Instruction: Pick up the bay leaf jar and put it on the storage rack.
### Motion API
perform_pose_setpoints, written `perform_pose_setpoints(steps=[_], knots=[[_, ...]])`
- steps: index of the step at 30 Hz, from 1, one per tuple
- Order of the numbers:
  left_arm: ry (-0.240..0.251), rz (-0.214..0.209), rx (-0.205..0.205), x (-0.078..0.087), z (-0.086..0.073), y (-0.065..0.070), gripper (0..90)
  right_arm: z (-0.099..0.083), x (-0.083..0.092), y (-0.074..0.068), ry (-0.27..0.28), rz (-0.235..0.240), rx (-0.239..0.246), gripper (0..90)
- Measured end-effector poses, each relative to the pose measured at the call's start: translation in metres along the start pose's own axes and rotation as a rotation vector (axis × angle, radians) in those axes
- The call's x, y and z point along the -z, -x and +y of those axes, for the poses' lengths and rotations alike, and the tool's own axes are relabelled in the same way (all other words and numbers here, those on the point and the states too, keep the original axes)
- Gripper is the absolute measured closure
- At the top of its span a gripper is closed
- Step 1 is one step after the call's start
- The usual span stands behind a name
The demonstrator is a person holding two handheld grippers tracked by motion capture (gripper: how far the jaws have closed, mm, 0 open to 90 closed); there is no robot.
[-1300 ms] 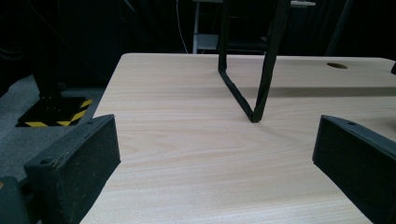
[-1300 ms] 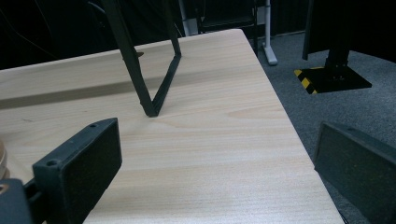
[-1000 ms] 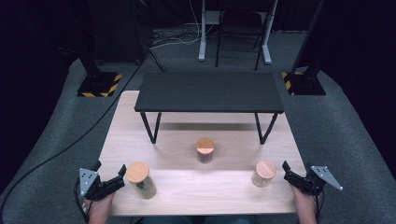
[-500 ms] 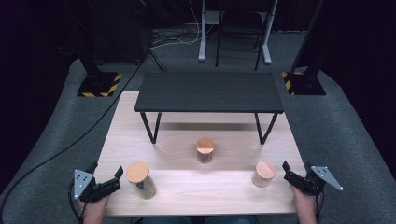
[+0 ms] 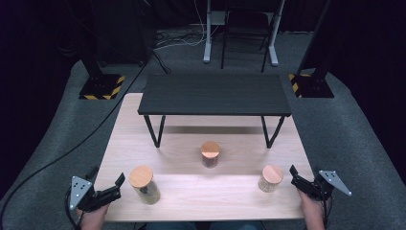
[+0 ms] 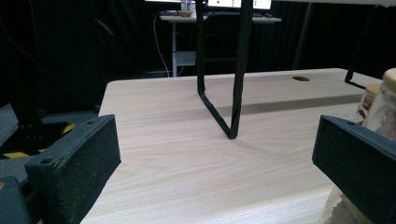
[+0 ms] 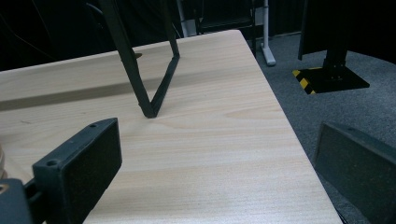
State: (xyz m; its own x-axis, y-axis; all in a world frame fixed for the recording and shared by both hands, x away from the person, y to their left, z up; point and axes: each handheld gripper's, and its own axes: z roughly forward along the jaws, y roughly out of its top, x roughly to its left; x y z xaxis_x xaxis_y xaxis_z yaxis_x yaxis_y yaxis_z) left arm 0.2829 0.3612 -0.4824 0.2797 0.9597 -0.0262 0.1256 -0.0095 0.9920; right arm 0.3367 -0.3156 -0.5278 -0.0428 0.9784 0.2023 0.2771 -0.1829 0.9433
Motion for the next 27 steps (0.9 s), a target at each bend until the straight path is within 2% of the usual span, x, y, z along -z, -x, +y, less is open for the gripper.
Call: perform_pose_setpoints(steps=[12, 23, 27], knots=[[0.016, -0.053, 0.005, 0.01, 0.009, 0.003, 0.3, 0.0, 0.0, 0.0, 0.002, 0.001, -0.004, 0.2], [0.032, -0.108, -0.03, 0.018, 0.019, 0.013, 0.3, 0.0, 0.0, 0.001, 0.002, 0.002, -0.009, 0.3], [0.046, -0.133, -0.025, 0.02, 0.023, 0.016, 0.3, 0.0, 0.0, 0.001, 0.002, 0.002, -0.008, 0.3]])
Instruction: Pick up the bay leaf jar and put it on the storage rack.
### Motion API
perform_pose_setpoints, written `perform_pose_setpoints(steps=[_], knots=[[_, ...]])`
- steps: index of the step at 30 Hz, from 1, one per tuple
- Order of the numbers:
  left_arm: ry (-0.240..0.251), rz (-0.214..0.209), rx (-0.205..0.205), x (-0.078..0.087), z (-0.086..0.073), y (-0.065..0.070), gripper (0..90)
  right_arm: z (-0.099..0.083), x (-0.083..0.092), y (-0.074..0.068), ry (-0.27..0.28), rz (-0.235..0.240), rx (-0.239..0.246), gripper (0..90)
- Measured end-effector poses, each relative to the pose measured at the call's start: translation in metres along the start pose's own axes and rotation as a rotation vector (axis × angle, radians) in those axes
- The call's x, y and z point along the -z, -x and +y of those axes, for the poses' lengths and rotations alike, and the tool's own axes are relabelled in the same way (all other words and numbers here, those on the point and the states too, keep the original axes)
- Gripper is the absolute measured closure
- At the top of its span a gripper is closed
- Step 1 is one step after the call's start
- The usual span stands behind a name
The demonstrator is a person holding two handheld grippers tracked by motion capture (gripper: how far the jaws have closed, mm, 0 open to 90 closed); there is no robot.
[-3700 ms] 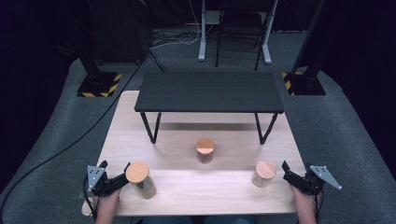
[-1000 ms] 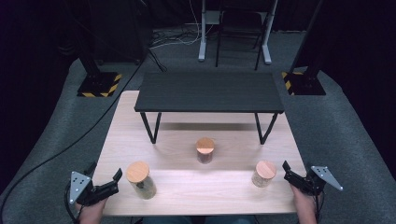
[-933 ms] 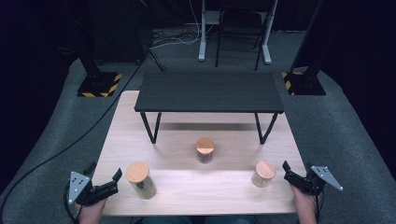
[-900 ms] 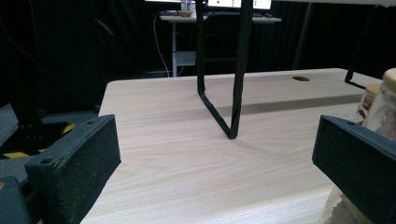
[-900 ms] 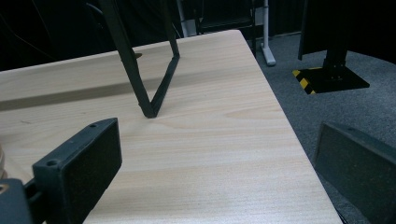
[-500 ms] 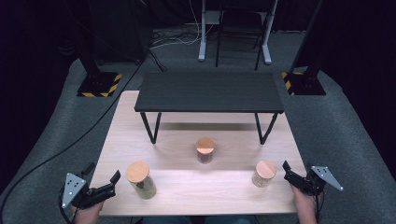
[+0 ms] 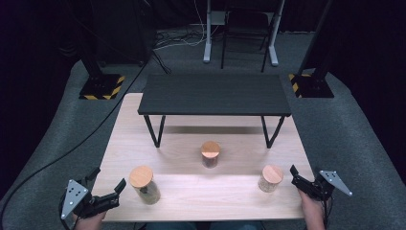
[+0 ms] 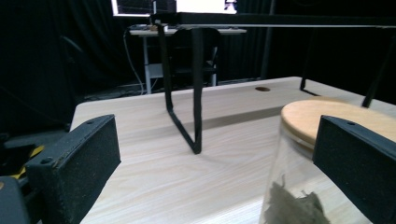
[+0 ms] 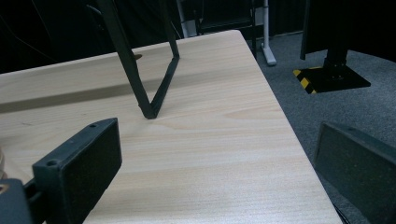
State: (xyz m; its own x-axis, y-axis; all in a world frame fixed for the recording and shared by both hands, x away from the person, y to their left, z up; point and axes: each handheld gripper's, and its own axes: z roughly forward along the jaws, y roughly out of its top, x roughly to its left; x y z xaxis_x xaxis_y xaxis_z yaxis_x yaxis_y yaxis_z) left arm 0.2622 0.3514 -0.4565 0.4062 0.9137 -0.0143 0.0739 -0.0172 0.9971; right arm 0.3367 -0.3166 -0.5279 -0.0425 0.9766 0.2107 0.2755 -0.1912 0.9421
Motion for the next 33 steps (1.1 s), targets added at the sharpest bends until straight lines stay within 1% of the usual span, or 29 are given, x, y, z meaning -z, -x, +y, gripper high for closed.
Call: perform_pose_setpoints(steps=[3, 7, 11, 17, 23, 33], knots=[[0.008, -0.02, 0.004, 0.002, 0.002, 0.002, 0.3, 0.0, 0.0, 0.0, 0.002, 0.001, -0.003, 0.3], [0.011, -0.06, 0.017, 0.003, 0.005, 0.003, 0.3, 0.0, 0.0, 0.0, 0.003, 0.002, -0.002, 0.3], [0.006, -0.092, 0.005, 0.002, 0.007, 0.007, 0.2, 0.0, 0.0, 0.0, 0.005, 0.002, -0.003, 0.3], [-0.022, -0.123, -0.03, -0.003, 0.008, 0.016, 0.2, 0.0, 0.0, 0.001, 0.004, 0.003, -0.003, 0.3], [-0.032, -0.154, -0.053, -0.006, 0.008, 0.023, 0.2, 0.0, 0.0, 0.001, 0.005, 0.004, -0.004, 0.3], [-0.045, -0.2, -0.07, -0.011, 0.006, 0.031, 0.0, 0.0, 0.0, 0.0, 0.005, 0.002, -0.002, 0.3]])
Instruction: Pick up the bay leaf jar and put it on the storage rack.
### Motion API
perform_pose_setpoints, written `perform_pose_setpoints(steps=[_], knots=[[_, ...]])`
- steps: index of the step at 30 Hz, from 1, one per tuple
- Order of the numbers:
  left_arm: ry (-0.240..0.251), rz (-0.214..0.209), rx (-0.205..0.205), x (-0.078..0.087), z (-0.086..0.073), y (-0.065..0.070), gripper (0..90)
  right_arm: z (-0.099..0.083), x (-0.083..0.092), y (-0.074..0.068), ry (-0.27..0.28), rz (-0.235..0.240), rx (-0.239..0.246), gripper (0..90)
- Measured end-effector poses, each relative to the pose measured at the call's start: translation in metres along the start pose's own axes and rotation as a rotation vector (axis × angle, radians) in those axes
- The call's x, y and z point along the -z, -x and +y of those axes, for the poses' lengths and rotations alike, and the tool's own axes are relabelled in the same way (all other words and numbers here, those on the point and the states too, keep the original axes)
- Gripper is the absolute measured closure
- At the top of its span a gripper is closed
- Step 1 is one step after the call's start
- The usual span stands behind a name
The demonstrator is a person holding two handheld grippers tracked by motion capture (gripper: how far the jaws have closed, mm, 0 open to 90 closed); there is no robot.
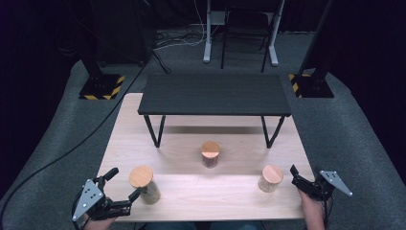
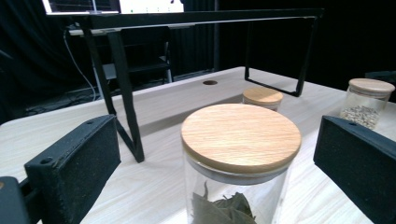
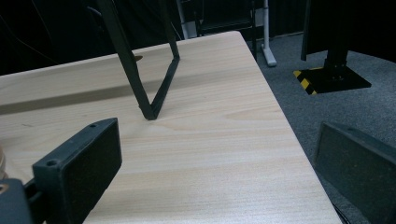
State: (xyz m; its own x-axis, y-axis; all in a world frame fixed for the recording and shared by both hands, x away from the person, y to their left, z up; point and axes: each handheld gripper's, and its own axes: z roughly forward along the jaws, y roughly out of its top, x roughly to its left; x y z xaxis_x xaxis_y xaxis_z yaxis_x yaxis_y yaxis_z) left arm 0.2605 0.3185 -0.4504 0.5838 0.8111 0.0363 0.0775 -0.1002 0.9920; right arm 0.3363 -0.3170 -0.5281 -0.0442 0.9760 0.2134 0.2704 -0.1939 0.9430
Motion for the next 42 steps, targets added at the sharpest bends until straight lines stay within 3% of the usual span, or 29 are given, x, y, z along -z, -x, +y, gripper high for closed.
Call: perform_pose_setpoints(steps=[17, 42], knots=[[-0.014, -0.023, -0.007, -0.009, -0.002, 0.007, 0.0, 0.0, 0.0, 0.0, -0.001, -0.002, 0.002, 0.3], [-0.044, -0.02, 0.001, -0.033, -0.011, 0.015, 1.6, 0.0, 0.0, -0.001, -0.003, -0.003, 0.006, 0.4]])
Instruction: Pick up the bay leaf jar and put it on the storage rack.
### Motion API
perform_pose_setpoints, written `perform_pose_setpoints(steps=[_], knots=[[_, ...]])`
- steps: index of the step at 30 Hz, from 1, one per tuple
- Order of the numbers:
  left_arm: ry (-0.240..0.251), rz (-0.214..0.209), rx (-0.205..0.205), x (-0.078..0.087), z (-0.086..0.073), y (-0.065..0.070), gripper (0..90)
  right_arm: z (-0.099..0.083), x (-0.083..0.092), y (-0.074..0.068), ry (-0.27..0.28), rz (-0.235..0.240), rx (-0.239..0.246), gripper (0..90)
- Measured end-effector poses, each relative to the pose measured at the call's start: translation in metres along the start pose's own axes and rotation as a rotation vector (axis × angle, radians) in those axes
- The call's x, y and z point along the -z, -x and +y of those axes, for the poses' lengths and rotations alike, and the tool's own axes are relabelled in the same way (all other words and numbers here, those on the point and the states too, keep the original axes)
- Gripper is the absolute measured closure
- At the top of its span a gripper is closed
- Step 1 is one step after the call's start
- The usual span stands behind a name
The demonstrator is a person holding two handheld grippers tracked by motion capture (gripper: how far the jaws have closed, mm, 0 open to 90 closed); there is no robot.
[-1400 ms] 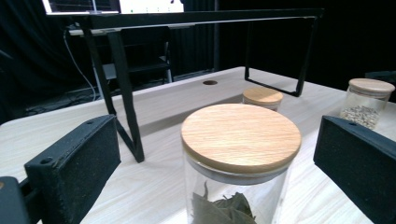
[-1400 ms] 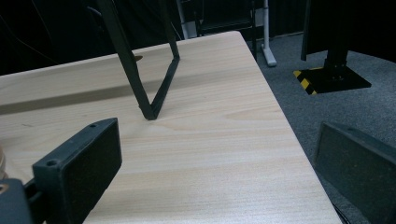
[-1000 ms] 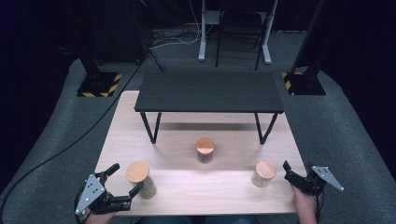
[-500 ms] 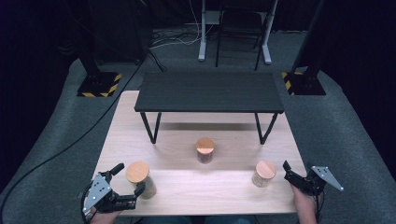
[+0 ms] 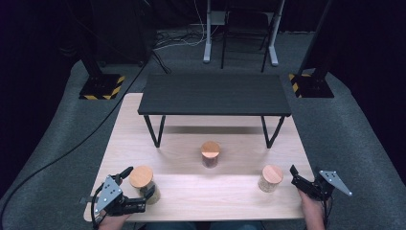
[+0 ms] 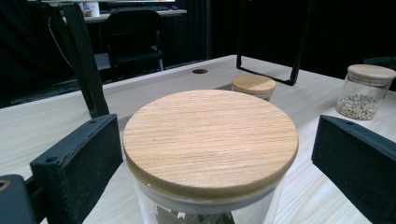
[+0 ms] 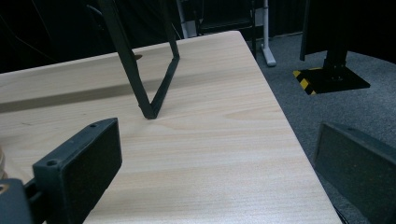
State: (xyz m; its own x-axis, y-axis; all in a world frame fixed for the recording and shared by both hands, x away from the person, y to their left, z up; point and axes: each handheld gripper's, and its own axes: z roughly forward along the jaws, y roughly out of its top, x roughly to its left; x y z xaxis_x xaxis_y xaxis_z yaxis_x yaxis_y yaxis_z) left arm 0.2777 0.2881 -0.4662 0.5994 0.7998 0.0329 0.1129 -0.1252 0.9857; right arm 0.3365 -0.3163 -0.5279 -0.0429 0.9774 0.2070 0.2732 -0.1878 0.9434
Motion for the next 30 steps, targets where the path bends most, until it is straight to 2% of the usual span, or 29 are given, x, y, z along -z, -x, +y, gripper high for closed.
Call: perform_pose_setpoints(steps=[6, 11, 13, 30], knots=[[-0.015, -0.004, 0.003, -0.0009, -0.0029, -0.0022, 6.0, 0.0, 0.0, 0.0001, 0.0, 0.0, -0.001, 0.3], [-0.02, -0.004, 0.004, -0.0008, -0.0039, -0.004, 21.1, 0.0, -0.0001, -0.0001, -0.001, -0.001, 0.001, 0.4], [-0.018, -0.009, 0.011, -0.0001, -0.0041, -0.0054, 24.3, 0.0, -0.0001, -0.0001, -0.001, -0.001, 0.0, 0.3], [-0.029, 0.008, 0.011, -0.0014, -0.0019, -0.0042, 24.7, 0.0, 0.0, -0.0001, 0.0, -0.001, 0.0, 0.3]])
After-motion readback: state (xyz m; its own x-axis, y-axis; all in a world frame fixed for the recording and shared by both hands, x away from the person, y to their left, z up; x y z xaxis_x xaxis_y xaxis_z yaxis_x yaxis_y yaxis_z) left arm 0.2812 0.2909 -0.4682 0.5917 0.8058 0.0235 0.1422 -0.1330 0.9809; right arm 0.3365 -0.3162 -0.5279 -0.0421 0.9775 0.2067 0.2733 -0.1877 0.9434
